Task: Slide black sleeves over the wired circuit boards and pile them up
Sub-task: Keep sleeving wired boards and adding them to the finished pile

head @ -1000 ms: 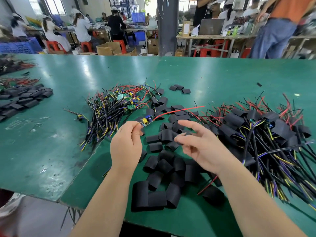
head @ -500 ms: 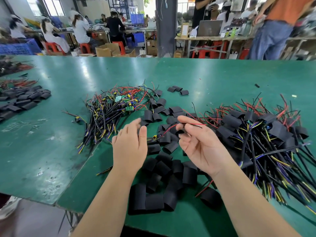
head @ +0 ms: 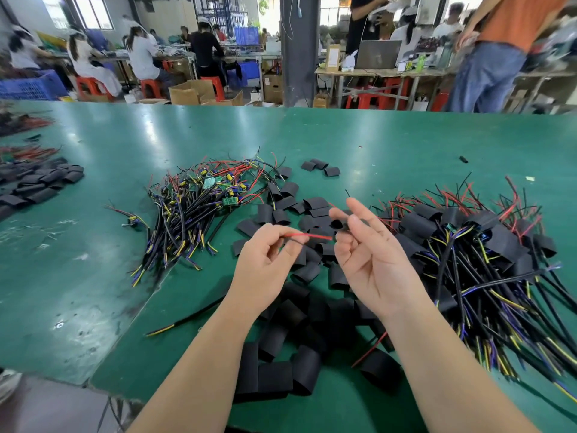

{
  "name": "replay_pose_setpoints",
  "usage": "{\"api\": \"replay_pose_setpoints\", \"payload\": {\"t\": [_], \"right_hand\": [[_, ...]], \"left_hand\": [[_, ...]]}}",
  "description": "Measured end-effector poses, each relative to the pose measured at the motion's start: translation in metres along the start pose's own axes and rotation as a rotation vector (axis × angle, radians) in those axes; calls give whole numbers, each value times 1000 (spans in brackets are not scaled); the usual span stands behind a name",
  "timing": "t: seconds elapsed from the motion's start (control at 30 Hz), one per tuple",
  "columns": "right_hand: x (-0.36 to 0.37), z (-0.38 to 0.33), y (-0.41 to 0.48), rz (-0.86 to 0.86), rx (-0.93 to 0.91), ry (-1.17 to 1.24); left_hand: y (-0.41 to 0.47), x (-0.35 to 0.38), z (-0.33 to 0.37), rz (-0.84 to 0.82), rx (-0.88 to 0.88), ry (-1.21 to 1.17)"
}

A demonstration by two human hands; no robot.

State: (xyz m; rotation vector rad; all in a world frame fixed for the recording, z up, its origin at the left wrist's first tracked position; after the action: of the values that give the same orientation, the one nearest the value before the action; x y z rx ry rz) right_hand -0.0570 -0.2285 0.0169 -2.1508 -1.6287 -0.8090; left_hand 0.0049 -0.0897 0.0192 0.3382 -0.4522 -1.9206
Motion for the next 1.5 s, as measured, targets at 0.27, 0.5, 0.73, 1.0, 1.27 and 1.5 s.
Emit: {"api": "replay_pose_setpoints", "payload": {"t": [0.27, 0.5, 0.73, 1.0, 1.27, 1.5], "right_hand": [[-2, 1, 0, 12, -19, -44], [18, -5, -10, -259, -37, -161], [17, -9, -10, -280, -78, -148], [20, -12, -11, -248, -152, -290], [16, -14, -11, -214, -177, -282], [14, -8, -8, -97, -196, -430]], "left_hand": [[-6, -6, 3, 56, 41, 66], [-9, -10, 5, 102, 52, 126], [-9, -11, 6, 102, 54, 104], [-9, -11, 6, 117, 43, 113], [-10, -6, 9, 95, 59, 152], [-11, 4, 14, 8, 138, 329]]}}
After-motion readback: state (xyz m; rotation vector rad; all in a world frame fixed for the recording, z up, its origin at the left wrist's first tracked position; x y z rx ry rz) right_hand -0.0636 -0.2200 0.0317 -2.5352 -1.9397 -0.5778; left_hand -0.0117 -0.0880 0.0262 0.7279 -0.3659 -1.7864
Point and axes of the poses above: each hand's wrist, its own y-axis towards the middle knuckle, its own x-axis out of the palm, z = x × y, the point moved 7 cm from there along y, towards the middle knuckle, and after that the axes turned 14 degrees about -y, right-handed, at the moved point
